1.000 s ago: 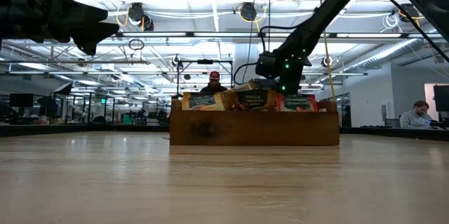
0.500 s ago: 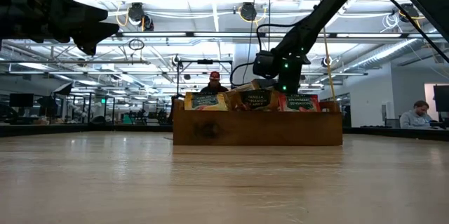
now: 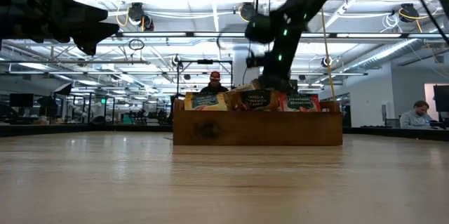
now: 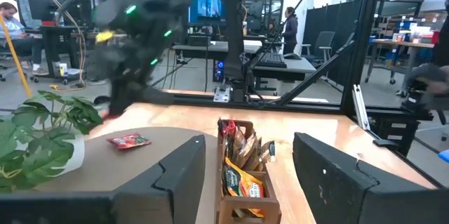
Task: Pick & Place Tea
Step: Put the top red tea bag into the right slot of the wooden organizer
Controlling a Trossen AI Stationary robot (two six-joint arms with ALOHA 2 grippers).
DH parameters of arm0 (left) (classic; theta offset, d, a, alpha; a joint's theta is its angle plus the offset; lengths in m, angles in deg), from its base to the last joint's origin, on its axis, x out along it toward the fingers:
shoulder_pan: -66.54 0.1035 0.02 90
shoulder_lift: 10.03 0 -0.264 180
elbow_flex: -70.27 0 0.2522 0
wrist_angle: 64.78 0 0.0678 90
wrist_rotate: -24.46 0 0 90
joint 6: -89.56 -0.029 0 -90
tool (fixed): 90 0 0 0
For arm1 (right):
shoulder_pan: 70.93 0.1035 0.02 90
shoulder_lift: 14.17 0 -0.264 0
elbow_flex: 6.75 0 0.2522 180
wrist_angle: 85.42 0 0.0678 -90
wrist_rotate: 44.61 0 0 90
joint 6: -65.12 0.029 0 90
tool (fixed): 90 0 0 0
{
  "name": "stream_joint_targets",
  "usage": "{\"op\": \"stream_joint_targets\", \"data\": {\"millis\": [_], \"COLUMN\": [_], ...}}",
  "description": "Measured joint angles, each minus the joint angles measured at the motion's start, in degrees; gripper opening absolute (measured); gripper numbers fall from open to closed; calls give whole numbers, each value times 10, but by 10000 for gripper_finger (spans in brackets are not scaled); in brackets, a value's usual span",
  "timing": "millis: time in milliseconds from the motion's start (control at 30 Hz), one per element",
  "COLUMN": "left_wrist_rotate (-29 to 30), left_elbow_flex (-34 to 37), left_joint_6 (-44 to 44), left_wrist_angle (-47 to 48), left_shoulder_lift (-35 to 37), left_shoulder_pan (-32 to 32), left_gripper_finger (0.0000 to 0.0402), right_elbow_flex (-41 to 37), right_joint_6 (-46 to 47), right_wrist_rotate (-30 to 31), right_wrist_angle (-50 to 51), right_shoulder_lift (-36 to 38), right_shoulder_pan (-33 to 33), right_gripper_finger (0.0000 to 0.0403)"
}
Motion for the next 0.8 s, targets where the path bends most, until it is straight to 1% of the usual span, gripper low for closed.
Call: {"op": "stream_joint_targets", "data": {"millis": [100,233,300,400,500,600,667,733,800], "left_wrist_rotate": [0,0,0,0,0,0,0,0,0], "left_elbow_flex": [0,0,0,0,0,0,0,0,0], "left_joint_6": [0,0,0,0,0,0,0,0,0], "left_wrist_angle": [0,0,0,0,0,0,0,0,0], "left_shoulder_lift": [0,0,0,0,0,0,0,0,0], "left_shoulder_pan": [0,0,0,0,0,0,0,0,0], "left_gripper_finger": [214,214,214,214,214,214,214,214,214], "right_elbow_flex": [-20,-91,-138,-214,-288,-352,-378,-390,-393], "right_joint_6": [20,49,63,69,66,65,64,72,88], "right_wrist_rotate": [0,0,20,73,91,88,89,89,89], "right_wrist_angle": [24,20,-2,-44,-124,-223,-271,-294,-295], "right_shoulder_lift": [48,130,177,239,287,305,304,299,292], "right_shoulder_pan": [47,132,181,262,344,402,421,431,434], "right_gripper_finger": [1,0,0,0,0,0,0,0,0]}}
